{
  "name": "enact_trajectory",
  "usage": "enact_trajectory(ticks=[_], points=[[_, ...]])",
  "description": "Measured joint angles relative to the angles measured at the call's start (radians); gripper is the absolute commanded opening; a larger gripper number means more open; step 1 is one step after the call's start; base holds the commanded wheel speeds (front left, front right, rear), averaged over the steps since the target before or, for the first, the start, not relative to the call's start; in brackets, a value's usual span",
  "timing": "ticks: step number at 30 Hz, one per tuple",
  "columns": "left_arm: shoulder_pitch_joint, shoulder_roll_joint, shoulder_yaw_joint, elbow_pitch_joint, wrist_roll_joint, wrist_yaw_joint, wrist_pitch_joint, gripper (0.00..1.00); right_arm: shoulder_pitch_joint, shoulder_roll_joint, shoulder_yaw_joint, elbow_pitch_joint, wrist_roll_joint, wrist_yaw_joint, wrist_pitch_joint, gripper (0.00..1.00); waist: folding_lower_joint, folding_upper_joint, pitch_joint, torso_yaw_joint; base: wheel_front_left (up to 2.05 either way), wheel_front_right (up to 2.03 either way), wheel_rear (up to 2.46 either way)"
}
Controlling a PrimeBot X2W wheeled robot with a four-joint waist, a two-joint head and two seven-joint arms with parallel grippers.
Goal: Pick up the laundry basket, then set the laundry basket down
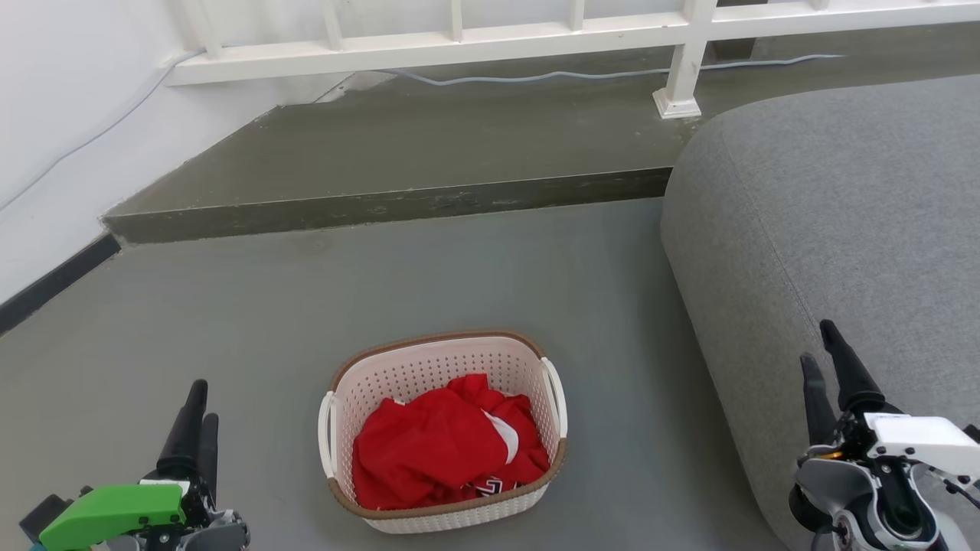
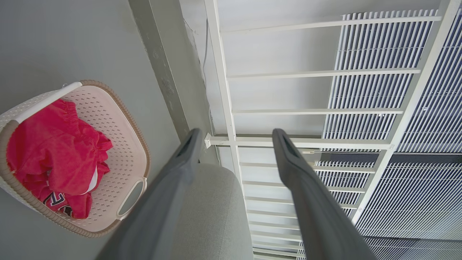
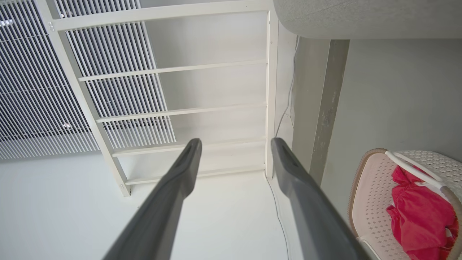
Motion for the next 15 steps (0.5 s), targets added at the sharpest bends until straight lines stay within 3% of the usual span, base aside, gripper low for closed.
enact_trajectory(ticks=[5, 15], points=[[0.000, 0.001, -0.008, -0.012, 0.012, 0.000, -0.016, 1.00, -0.005, -0.001, 0.020, -0.012, -0.032, 0.000, -0.014, 1.00, 0.0000, 0.0000, 0.001, 0.000, 0.00, 0.00, 0.00], [-0.002, 0.038, -0.042, -0.042, 0.139, 0.000, -0.058, 1.00, -0.033, -0.024, 0.089, -0.035, -0.130, 0.000, -0.058, 1.00, 0.0000, 0.0000, 0.004, -0.002, 0.00, 0.00, 0.00]])
